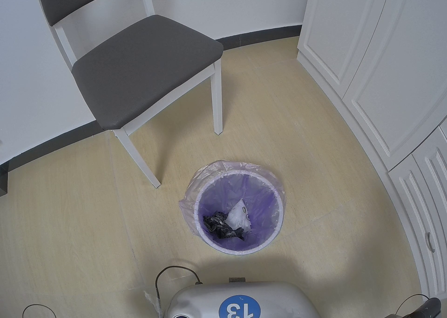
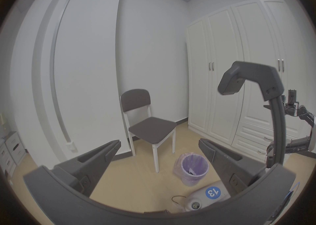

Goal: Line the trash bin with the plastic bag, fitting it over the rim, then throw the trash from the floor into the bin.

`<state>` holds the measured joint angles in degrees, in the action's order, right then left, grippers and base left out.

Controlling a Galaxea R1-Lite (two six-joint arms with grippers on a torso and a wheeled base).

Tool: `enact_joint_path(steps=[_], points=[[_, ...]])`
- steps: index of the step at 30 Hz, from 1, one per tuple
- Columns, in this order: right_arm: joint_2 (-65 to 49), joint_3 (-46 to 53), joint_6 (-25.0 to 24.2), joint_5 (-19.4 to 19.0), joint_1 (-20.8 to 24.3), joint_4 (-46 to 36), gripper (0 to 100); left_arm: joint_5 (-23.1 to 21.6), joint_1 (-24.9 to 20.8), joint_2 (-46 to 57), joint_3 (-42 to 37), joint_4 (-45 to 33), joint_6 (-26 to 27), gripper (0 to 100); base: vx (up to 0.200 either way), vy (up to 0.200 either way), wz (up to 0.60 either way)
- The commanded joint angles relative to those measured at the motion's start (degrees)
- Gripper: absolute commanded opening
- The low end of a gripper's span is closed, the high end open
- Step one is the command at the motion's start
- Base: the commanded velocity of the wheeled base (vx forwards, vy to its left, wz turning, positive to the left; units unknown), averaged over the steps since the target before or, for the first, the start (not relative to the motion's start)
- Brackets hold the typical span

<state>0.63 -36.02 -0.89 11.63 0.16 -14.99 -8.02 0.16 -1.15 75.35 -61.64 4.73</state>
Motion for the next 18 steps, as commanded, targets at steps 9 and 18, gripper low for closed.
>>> enact_joint_path(steps=[9,18], points=[[-0.55,35.85,1.33,-5.21,0.02,30.55,100,2.57,-0.07,1.15,-38.26,29.73,-6.75,100,0.0,0.0,0.0],[-0.55,36.02,0.1,-4.95,0.02,25.37,100,7.49,-0.07,1.06,-75.35,67.08,-8.77,100,0.0,0.0,0.0]])
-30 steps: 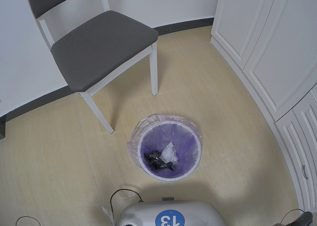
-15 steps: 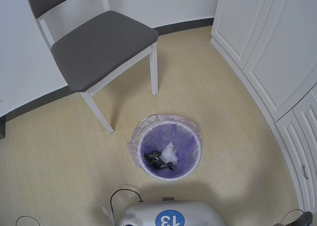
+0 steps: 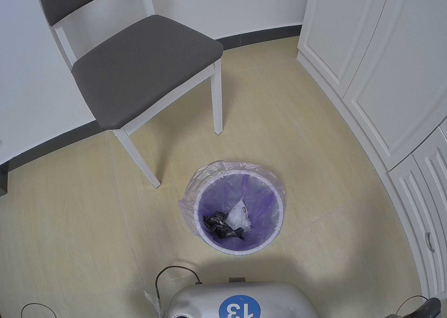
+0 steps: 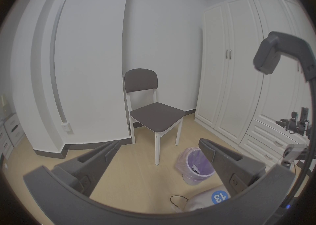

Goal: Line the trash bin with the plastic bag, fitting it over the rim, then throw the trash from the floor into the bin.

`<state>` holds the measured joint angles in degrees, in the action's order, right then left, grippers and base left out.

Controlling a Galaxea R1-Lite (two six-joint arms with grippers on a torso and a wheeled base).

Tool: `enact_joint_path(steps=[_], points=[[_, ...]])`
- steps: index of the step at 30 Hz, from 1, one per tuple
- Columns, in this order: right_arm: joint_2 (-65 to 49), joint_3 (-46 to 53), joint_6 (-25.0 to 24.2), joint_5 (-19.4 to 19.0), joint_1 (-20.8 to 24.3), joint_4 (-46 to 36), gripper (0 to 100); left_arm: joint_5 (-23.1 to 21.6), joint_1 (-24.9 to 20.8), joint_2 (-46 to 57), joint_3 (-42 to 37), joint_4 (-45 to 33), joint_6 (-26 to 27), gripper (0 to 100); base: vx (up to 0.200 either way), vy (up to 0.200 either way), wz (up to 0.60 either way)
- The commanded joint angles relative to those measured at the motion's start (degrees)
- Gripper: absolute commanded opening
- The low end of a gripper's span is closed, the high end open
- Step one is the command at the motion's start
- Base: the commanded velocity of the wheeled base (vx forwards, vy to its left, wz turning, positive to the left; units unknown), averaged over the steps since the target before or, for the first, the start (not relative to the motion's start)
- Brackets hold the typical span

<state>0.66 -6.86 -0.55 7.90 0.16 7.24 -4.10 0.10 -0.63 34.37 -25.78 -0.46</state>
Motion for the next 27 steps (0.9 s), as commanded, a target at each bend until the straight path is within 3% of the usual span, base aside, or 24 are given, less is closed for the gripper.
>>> enact_joint_path(steps=[1,7,14,22,24,27], points=[[-0.57,6.86,-0.15,-0.87,0.02,2.69,100,3.31,-0.01,0.55,-34.37,30.27,-3.76,100,0.0,0.0,0.0],[-0.57,6.86,0.11,0.19,0.02,-4.6,100,2.78,-0.01,0.55,-33.4,26.49,-2.53,100,0.0,0.0,0.0],[-0.57,6.86,0.28,0.19,0.02,-3.99,100,2.69,-0.1,0.55,-34.37,25.87,2.4,100,0.0,0.0,0.0],[-0.57,6.86,2.04,0.01,0.02,-4.08,100,3.39,-0.19,0.46,-34.37,26.05,0.46,100,0.0,0.0,0.0],[-0.57,6.86,5.21,-2.1,0.02,-3.99,100,3.39,-0.1,0.46,-34.37,26.05,0.29,100,0.0,0.0,0.0],[-0.57,6.86,4.77,-6.14,0.02,-4.6,100,3.48,-0.19,0.46,-34.37,26.05,0.2,100,0.0,0.0,0.0]])
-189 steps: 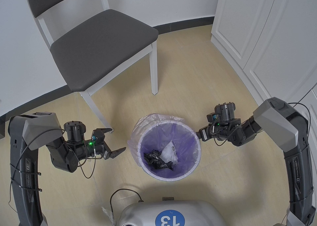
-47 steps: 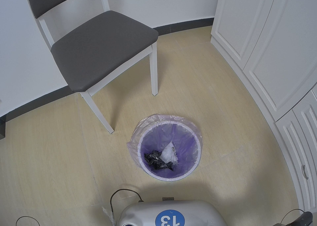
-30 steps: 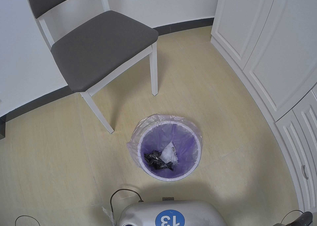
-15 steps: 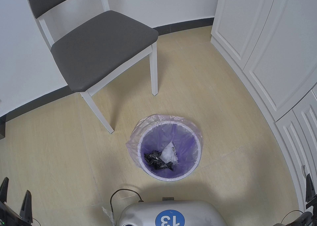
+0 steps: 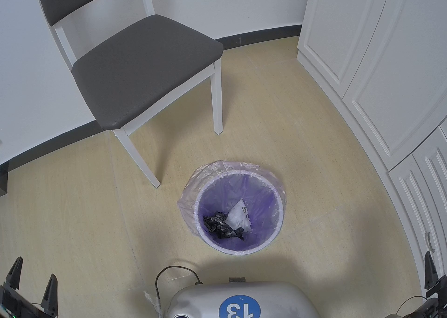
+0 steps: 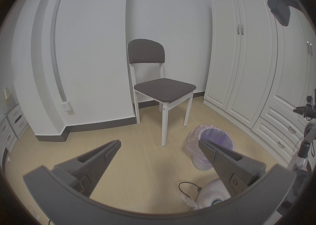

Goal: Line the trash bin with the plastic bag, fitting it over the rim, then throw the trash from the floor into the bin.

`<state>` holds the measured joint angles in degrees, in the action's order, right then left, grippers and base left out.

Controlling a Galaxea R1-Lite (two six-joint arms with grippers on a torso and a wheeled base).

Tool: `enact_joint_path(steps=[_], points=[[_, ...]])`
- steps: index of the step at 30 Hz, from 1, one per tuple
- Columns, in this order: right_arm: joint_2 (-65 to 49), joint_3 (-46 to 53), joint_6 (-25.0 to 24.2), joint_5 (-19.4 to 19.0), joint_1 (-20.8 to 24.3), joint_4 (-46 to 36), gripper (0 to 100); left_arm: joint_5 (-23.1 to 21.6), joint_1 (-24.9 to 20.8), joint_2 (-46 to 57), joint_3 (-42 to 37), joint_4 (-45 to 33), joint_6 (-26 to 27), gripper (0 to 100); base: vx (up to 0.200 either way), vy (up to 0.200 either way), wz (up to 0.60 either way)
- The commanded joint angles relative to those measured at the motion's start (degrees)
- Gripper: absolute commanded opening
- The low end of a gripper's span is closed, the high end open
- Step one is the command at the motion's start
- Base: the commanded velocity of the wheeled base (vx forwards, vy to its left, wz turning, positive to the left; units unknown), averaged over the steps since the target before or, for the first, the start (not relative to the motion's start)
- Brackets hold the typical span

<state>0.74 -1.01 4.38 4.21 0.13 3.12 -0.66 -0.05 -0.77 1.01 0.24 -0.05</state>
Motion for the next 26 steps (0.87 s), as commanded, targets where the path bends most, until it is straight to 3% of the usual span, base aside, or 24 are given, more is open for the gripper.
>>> enact_joint_path(steps=[1,5,9,16,20,26], points=[[-0.66,1.01,-0.86,-2.98,-0.05,-1.8,100,0.04,-0.04,0.59,-1.01,0.02,-0.3,100,0.0,0.0,0.0],[-0.74,0.57,-5.43,-3.33,-0.05,-4.18,100,0.48,-0.04,0.59,-1.01,0.11,-1.71,100,0.0,0.0,0.0],[-0.66,0.84,-5.52,-0.07,-0.13,-3.56,100,0.83,-0.04,0.59,-1.01,0.11,-1.01,100,0.0,0.0,0.0],[-0.74,0.84,-4.11,-1.31,-0.05,-3.56,100,0.83,-0.04,0.59,-1.01,0.11,-0.13,100,0.0,0.0,0.0],[-0.66,1.01,-7.28,-0.07,-0.05,-3.03,100,0.39,0.05,0.59,-1.01,0.02,0.05,100,0.0,0.0,0.0],[-0.74,1.01,-6.22,-0.87,-0.05,-3.12,100,0.31,0.05,0.68,-1.01,0.02,0.31,100,0.0,0.0,0.0]])
